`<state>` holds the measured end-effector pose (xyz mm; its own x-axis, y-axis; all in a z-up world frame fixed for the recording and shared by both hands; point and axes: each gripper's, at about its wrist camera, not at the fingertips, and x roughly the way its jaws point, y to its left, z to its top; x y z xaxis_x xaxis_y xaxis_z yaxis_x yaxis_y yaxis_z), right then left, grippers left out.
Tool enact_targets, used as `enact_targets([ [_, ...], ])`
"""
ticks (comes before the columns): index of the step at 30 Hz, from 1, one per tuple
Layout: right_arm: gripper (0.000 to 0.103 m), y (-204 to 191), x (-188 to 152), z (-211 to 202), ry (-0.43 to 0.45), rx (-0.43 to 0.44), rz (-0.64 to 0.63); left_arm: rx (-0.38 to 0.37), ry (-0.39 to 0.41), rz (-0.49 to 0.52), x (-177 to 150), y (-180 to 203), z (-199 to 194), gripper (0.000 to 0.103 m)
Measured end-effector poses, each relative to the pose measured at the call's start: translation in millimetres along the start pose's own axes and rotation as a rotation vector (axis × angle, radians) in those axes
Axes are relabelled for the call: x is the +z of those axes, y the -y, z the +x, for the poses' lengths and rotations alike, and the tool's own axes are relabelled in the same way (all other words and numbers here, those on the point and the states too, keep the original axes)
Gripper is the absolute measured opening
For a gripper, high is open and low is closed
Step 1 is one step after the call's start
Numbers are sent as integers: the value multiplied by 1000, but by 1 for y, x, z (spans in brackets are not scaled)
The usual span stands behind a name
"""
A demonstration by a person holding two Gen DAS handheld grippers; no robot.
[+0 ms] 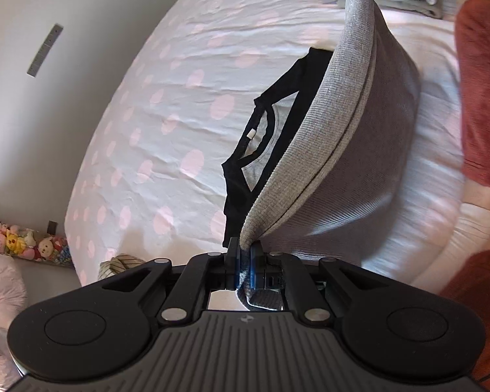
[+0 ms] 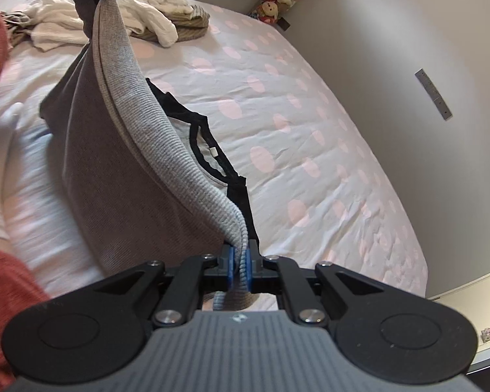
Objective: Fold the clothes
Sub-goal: 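Lift the hem with both grippers and fold it over toward the collar, then lay the hem down over the collar and open both grippers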
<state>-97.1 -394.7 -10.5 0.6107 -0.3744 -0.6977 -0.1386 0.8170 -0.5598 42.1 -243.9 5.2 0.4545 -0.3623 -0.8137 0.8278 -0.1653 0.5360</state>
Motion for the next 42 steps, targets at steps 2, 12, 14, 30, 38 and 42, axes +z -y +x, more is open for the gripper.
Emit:
enact_targets([
  [2,8,10,5,26,-18,23,14,-24,-23,-13,4,-11,23,4],
  [12,8,50,25,155,-97,131,76,-91,-103,-52,19,-61,134,4],
  [14,8,56,24,180,-121,158,105,-100,-111,-60,22,-67,158,4],
  [30,16,78,-1,283,-154,284,348,-200,-109,-237,8,-81,263,4],
  [38,23,101,-14,287,-123,252,589,-232,-49,-569,-9,-112,266,15],
  [42,26,104,-16,291,-115,208,675,-210,-48,-686,-18,-122,270,15],
])
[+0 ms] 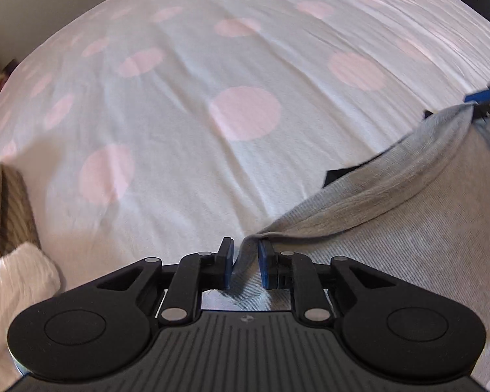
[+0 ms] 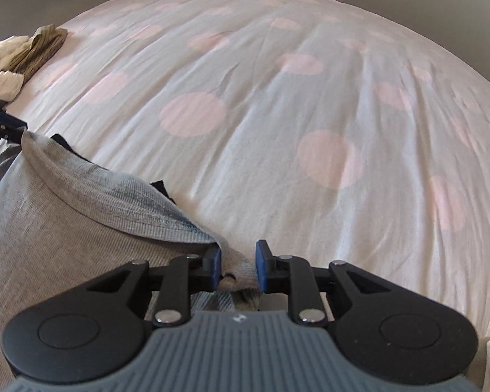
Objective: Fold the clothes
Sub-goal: 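Lay the hem down over the collar and open both grippers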
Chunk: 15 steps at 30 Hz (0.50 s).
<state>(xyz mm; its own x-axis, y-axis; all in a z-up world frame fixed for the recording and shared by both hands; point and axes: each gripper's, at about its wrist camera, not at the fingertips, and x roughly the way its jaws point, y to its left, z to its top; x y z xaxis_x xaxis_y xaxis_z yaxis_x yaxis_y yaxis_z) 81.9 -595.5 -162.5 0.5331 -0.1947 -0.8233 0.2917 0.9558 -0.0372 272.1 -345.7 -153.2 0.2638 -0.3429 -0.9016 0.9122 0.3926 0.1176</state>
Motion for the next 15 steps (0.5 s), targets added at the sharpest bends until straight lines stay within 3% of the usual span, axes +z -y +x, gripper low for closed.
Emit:
enact_targets([
  [4,32,3,1,-2,23,-38,58,40,32,-110,-1,-19,-6,15],
  [7,34,9,0,-11,45,-87,109,25,44,-203,-8,-34,-17,15],
  [9,34,14,-4,-21,56,-75,151,13,50,-253,-14,-41,-25,16],
  [15,34,12,-41,-62,86,-61,211,-5,64,-267,-56,-26,-59,17],
])
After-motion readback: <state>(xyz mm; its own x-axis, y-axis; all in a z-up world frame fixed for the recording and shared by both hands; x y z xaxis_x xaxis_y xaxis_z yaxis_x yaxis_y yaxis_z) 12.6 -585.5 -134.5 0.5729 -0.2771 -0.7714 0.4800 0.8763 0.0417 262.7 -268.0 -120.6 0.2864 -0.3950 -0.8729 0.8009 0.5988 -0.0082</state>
